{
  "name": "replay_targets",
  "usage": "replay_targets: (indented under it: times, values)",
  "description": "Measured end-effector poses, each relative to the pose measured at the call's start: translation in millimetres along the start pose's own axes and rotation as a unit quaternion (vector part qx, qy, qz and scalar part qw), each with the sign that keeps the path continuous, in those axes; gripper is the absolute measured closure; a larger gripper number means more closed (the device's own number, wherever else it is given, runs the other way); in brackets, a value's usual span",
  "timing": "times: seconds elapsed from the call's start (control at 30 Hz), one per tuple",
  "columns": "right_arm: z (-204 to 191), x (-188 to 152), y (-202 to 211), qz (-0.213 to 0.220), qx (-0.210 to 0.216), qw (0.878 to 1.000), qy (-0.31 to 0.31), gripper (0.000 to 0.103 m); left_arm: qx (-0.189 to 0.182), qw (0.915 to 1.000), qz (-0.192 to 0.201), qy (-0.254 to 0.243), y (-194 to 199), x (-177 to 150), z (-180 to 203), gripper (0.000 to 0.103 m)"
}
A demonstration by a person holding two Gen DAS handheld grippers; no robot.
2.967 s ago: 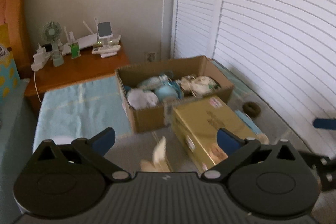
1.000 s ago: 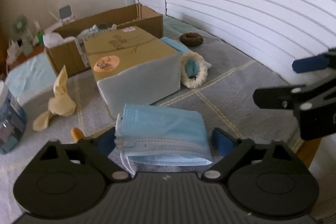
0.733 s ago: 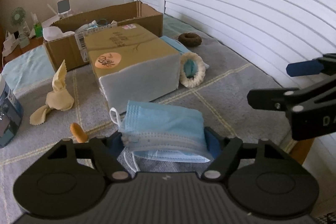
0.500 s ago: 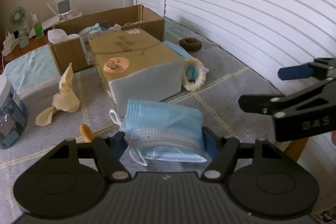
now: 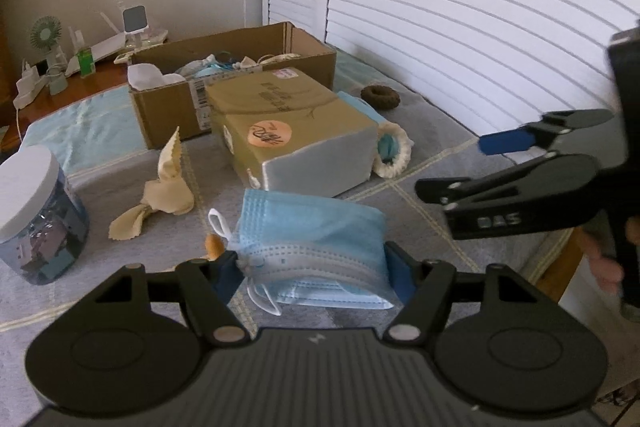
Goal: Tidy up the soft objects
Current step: 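Hold the blue mask in the left gripper while the right gripper closes on the white rope ring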
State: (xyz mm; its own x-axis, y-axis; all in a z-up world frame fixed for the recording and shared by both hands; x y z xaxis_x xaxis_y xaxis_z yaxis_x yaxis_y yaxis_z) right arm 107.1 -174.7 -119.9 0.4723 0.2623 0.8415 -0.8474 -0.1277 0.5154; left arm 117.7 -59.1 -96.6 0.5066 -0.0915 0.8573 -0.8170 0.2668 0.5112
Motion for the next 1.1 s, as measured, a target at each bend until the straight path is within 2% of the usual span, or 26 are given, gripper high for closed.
replay_targets:
  times: [0.3,0.5,0.53,0.7,0.77,1.1]
  values:
    - [-24,3,-28,0.001,0.002,0.999,0.055,0.03,0.003,0.9999,-0.004,0.01,-3,1,-12,0.032]
    - [-28,6,-35,0.008,0.003,0.998,0.064,0.038,0.002,0.9999,-0.007,0.013,-6,1,-13,0.032]
    - [-28,6,-35,0.009,0.003,0.998,0.065,0.044,0.002,0.9999,-0.008,0.014,-7,1,-13,0.032]
    - [-28,5,-34,0.011,0.006,0.998,0.065,0.058,-0.002,0.9998,-0.01,0.016,-8,0,-13,0.032]
    - [-29,6,-32,0.012,0.008,0.998,0.062,0.067,-0.004,0.9998,-0.009,0.015,-8,0,-12,0.032]
    - [-20,8,-23,0.017,-0.002,0.999,0.043,0.069,-0.006,0.9998,-0.008,0.015,-7,0,-11,0.032]
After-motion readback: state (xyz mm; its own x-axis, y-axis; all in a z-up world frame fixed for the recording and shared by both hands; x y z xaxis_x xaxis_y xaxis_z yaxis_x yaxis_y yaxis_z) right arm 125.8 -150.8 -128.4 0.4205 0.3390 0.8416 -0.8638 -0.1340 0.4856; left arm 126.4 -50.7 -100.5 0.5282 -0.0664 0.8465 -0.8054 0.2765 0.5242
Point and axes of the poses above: each gripper's, at about its wrist camera, not at the fingertips, and y roughly against the way its jaws point, z to its right, x to its top, the point moved 7 cm from there along -y, roughly the way its jaws point, and after that the axes turned 12 degrees about z, right-handed, at the moved point
